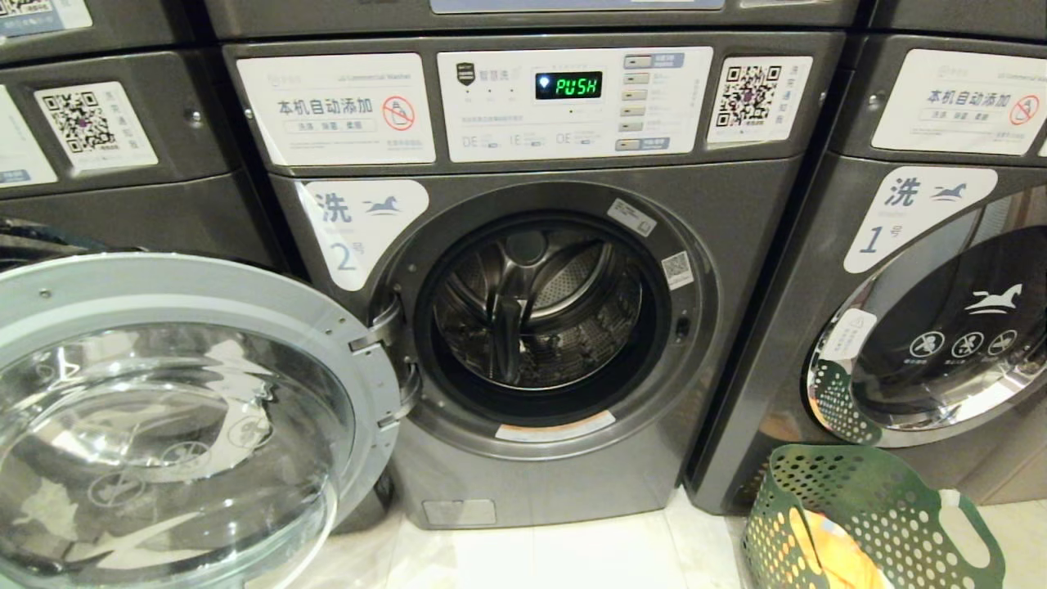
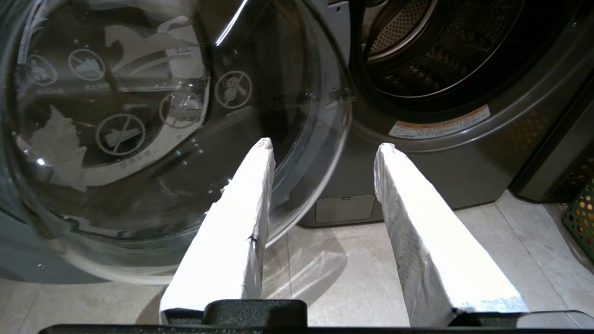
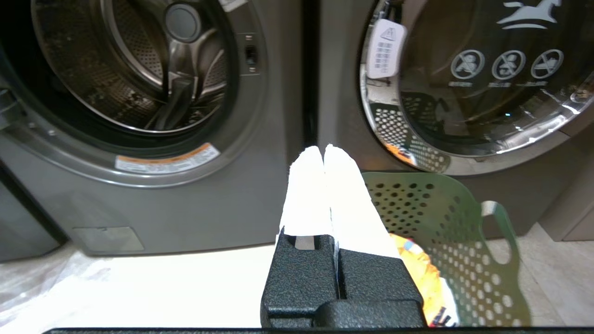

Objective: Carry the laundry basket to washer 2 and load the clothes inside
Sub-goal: Place the clothes into the washing machine

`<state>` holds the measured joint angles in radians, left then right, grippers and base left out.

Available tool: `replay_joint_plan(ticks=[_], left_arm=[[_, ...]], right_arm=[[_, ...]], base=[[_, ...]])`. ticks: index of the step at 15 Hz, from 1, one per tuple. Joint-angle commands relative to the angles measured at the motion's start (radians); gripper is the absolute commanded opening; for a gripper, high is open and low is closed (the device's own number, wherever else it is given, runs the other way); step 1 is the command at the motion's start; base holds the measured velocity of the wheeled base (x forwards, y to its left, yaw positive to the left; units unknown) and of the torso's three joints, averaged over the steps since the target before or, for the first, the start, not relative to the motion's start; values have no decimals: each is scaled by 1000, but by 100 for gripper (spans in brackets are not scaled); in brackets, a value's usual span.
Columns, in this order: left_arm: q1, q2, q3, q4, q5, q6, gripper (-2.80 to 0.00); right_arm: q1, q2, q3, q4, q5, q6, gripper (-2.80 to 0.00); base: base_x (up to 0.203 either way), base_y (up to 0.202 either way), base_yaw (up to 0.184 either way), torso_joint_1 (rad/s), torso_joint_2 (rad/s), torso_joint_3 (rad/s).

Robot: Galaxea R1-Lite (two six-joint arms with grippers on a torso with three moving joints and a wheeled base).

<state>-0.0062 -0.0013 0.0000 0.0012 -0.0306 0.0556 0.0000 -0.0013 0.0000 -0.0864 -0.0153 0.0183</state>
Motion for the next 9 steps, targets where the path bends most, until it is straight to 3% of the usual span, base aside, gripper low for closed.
replay_joint_plan(ticks=[1,9], left_arm=[[0,1,0,0,0,1,-280],[0,1,0,2,1,0,-280]], right_arm=[[0,1,34,-1,0,0,-280],[0,1,34,-1,0,2,-280]], base=[[0,162,-4,-2,2,6],[0,13,0,1,1,0]])
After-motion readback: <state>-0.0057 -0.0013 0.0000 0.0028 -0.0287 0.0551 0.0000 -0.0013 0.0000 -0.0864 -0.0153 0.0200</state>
